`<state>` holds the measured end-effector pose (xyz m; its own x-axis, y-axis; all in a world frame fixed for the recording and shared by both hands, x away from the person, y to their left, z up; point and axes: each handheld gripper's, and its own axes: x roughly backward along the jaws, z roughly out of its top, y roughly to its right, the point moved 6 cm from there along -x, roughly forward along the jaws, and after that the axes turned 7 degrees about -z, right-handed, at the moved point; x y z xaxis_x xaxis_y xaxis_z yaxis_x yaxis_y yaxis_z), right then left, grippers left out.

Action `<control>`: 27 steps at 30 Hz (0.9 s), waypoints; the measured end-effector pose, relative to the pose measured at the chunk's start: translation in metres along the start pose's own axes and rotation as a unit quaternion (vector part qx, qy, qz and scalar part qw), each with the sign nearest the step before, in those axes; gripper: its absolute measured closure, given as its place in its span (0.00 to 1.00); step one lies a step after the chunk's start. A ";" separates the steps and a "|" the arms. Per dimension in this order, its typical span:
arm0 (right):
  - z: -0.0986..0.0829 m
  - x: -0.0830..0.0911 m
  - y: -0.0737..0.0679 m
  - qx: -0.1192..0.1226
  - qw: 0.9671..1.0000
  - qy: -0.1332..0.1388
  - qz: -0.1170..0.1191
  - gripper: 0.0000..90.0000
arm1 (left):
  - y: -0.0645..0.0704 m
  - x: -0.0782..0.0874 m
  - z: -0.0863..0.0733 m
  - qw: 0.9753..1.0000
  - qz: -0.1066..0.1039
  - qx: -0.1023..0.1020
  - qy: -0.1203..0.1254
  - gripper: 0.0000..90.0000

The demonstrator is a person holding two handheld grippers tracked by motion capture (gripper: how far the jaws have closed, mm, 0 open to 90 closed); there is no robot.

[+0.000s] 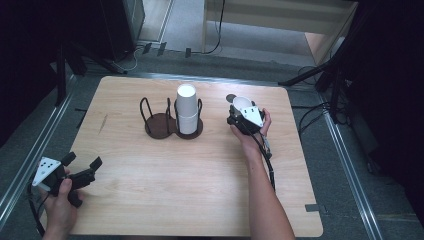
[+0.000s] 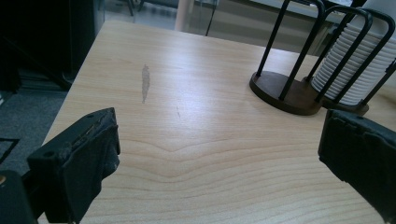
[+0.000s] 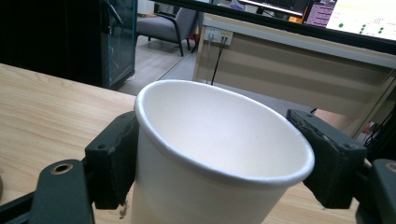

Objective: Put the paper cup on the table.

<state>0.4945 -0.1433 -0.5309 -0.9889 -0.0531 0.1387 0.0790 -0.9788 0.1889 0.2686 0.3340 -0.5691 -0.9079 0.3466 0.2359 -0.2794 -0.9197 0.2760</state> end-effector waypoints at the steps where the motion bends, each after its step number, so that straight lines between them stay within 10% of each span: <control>1: 0.000 -0.001 0.000 0.000 1.000 0.000 0.000 0.24 | 0.000 0.000 0.000 1.000 0.000 0.000 0.000 0.00; 27: -0.018 -0.013 -0.008 0.000 1.000 -0.027 -0.006 0.21 | -0.001 -0.001 0.000 1.000 -0.006 0.006 0.000 0.00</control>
<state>0.5050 -0.1380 -0.5514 -0.9818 -0.0298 0.1877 0.0662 -0.9795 0.1905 0.2696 0.3345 -0.5693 -0.9044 0.3571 0.2335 -0.2858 -0.9134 0.2897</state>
